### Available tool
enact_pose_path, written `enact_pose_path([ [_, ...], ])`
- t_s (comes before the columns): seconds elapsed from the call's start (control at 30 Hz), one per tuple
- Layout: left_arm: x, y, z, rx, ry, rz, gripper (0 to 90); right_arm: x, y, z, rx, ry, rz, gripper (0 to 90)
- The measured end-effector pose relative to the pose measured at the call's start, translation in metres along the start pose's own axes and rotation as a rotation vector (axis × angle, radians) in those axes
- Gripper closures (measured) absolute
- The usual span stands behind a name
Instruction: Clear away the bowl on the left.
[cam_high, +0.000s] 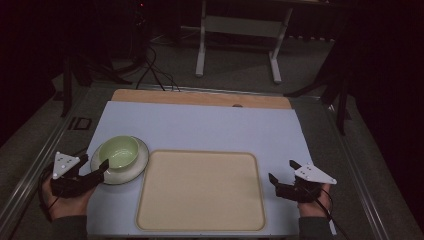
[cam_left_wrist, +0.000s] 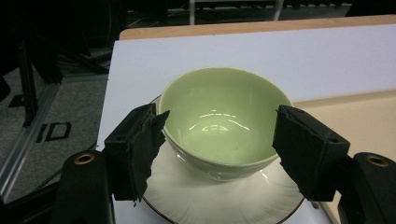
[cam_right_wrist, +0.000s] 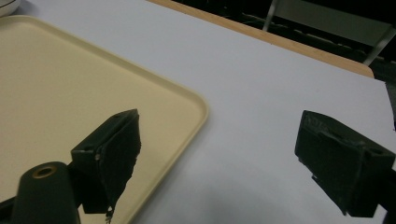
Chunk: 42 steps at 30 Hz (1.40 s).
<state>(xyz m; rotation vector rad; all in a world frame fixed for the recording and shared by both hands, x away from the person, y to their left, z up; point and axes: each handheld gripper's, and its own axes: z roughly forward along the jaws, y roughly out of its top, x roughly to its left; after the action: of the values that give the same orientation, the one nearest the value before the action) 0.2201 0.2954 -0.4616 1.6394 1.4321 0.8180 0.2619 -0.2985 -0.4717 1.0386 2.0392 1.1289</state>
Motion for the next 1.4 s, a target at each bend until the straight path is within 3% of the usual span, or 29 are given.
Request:
enact_pose_path([
  [0.83, -0.002, -0.001, 0.001, -0.016, 0.004, -0.027, 32.7, 0.002, 0.000, 0.003, 0.005, 0.004, -0.012, 13.8],
  [1.4, 0.015, 0.007, 0.020, -0.019, 0.007, -0.095, 32.4, 0.001, 0.001, 0.002, -0.007, -0.012, -0.013, 13.9],
])
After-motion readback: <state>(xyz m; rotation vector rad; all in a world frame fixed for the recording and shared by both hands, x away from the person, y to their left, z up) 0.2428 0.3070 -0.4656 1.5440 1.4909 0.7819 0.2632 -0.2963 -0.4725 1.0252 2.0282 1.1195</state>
